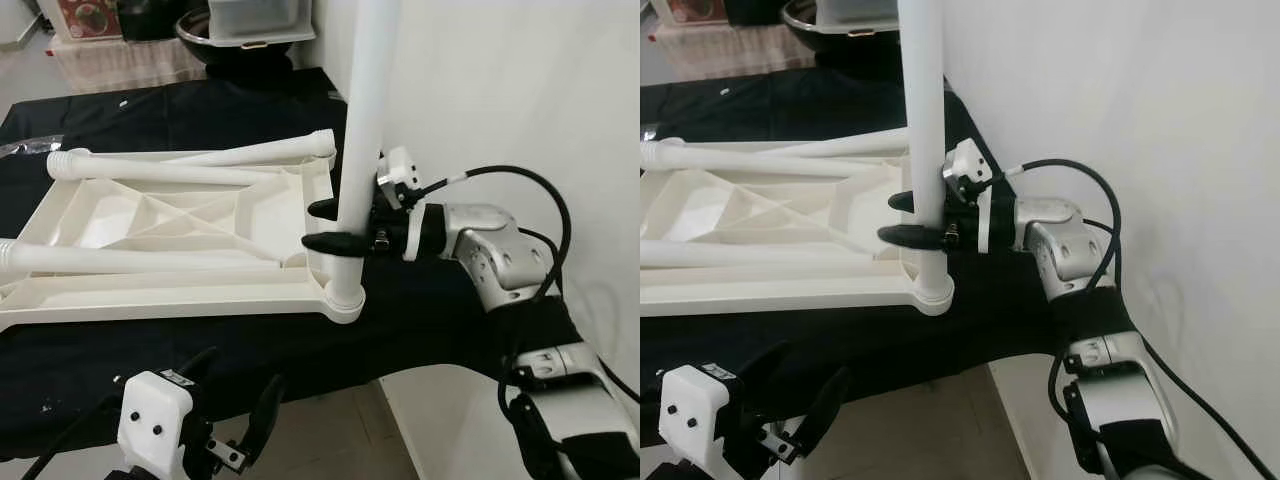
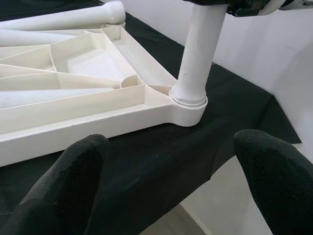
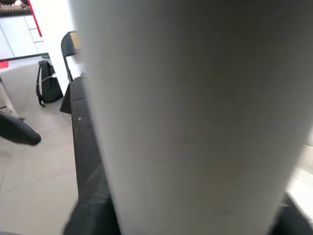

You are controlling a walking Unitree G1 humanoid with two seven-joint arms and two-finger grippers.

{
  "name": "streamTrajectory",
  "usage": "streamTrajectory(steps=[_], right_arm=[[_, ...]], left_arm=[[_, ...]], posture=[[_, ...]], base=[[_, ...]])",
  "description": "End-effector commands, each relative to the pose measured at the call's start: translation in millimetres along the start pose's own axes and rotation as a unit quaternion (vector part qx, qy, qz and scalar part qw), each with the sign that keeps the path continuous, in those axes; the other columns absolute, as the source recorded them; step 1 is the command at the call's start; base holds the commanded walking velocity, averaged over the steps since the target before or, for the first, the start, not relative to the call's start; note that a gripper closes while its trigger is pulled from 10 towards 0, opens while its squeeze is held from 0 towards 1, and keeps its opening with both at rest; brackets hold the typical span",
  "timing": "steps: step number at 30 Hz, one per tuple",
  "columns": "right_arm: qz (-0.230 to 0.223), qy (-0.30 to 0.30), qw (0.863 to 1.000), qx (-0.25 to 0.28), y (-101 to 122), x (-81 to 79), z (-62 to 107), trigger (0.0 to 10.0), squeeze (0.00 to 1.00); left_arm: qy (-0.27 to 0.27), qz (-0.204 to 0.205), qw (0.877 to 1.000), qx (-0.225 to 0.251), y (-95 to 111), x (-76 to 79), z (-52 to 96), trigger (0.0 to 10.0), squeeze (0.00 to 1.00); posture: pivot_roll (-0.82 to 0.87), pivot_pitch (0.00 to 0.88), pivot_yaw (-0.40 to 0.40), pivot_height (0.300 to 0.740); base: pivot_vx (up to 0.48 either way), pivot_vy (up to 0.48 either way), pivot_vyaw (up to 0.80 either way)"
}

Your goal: Building children table

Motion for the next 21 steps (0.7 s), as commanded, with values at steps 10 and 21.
streamTrajectory(steps=[10, 21], right_arm=[[-0.045, -0.067, 0.997, 0.011, -30, 0.0, 6.7, 0.0, 0.0], [-0.104, -0.463, 0.88, -0.03, -114, -30.5, -31.8, 0.0, 0.0]], left_arm=[[0.002, -0.011, 1.0, -0.008, -3, -2.9, -2.0, 10.0, 0.0], [0.02, -0.041, 0.999, 0.006, -3, -18.1, -16.2, 10.0, 0.0]], posture=[[0.13, 0.154, -0.049, 0.74], [0.1, 0.117, -0.028, 0.74]], base=[[0.0, 0.0, 0.0], [0.0, 0.0, 0.0]])
Point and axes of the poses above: a point about 5 cm out from each wrist's last joint towards the gripper, its own z axis pointing back from the gripper into the wrist, its own y axis along the axis of the wrist's last joint, x = y × z, the point moved 3 cm from there along -z, pointing out of the wrist towards the gripper, and after that the axes turned 10 degrees about -z, right-handed, at the moved point
